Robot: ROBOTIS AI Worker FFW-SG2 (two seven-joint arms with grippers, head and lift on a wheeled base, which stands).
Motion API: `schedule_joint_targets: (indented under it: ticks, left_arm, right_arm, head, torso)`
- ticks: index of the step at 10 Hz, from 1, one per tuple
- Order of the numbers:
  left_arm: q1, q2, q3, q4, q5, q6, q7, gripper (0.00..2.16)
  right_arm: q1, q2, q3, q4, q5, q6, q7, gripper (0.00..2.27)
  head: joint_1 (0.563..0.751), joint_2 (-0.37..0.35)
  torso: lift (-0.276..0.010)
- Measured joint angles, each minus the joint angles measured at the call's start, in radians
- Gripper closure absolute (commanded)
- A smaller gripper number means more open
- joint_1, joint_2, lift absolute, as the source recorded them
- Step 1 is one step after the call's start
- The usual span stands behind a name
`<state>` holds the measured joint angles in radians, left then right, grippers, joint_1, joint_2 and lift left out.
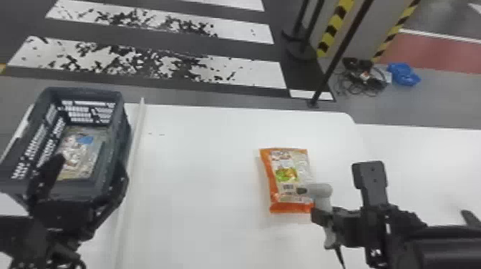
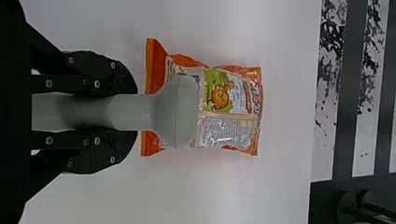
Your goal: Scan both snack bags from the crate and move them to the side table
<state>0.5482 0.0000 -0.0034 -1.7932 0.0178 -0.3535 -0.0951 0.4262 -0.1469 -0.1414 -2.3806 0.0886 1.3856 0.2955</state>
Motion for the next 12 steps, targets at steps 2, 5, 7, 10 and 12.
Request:
schedule_joint_targets:
  ticks: [2,5,7,10,12]
  left_arm:
    - [0.0,0.0,-0.001,0.0,0.0,0.0,0.0,0.04]
    - [-0.001,0.0,-0.003,0.0,0.0,0.0,0.0,0.04]
    - [0.0,0.0,-0.001,-0.001,0.001,-0.002,0.0,0.04]
    - [0.001,0.0,0.0,-0.002,0.001,-0.002,0.0,0.04]
    - [0.0,0.0,0.001,0.0,0.001,-0.003,0.0,0.04]
  right_arm:
    - [-0.008,0.007,0.071,-0.014,0.042,0.012,-0.003,2.24]
    - [-0.065,0.005,0.147,0.03,0.096,0.021,-0.015,2.24]
    - [-0.101,0.002,0.182,0.093,0.119,0.017,-0.023,2.24]
    - [-0.126,-0.003,0.189,0.147,0.13,-0.004,-0.038,2.24]
    - [-0.142,-0.006,0.189,0.185,0.139,-0.021,-0.043,2.24]
  head:
    - [0.695,-0.121]
    - [0.695,-0.095]
    - [0.695,-0.085]
    - [0.695,-0.092]
    - [0.695,-0.101]
  torso:
    - [-0.029]
    - [-0.029]
    - [-0.029]
    - [-0.029]
    - [-0.029]
